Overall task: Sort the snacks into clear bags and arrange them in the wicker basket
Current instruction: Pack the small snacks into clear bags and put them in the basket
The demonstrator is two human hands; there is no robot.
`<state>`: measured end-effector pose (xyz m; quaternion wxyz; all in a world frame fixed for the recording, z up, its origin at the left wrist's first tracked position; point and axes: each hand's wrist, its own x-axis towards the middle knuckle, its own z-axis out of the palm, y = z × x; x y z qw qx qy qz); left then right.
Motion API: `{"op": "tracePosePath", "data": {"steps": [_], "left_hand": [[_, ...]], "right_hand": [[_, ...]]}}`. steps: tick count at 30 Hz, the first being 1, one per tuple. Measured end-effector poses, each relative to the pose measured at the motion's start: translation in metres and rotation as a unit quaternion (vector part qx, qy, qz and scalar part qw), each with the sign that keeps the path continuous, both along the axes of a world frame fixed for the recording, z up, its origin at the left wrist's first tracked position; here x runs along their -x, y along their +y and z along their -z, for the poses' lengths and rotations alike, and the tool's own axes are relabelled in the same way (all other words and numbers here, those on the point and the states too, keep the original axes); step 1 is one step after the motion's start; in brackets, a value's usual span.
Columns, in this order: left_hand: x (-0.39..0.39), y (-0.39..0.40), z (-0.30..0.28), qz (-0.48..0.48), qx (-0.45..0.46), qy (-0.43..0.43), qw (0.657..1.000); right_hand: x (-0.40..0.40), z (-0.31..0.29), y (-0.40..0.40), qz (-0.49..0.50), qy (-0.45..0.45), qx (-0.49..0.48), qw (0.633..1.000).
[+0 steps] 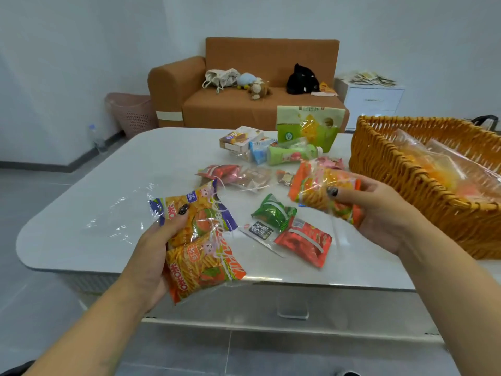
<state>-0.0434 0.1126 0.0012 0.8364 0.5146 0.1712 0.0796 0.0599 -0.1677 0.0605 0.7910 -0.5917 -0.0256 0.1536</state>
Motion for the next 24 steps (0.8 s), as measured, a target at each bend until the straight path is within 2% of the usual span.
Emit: {"op": "tracePosePath", "data": {"steps": [4, 6, 11, 15, 20, 24], "left_hand": [[0.000, -0.010, 0.005, 0.026, -0.047, 0.009, 0.999], [0.001, -0.015, 0.006, 0.041, -0.066, 0.014, 0.997], [0.001, -0.020, 0.008, 0.041, -0.043, 0.012, 0.998], [-0.002, -0.016, 0.005, 0.024, -0.019, -0.004, 1.000], [0.001, -0.020, 0.006, 0.065, -0.087, 0.000, 0.994], [0.005, -0.025, 0.006, 0.111, -0.125, 0.010, 0.986]], "right_hand": [[0.011, 0.001, -0.006, -0.164, 0.014, 0.025, 0.986], [0.014, 0.003, -0.008, -0.196, 0.016, 0.039, 0.980], [0.019, 0.003, -0.003, -0.202, 0.034, 0.022, 0.979], [0.012, 0.008, 0.000, -0.130, -0.004, 0.080, 0.988], [0.018, 0.009, 0.008, -0.195, -0.020, 0.084, 0.977], [0.022, 0.019, 0.026, -0.204, 0.038, 0.008, 0.978]]}}
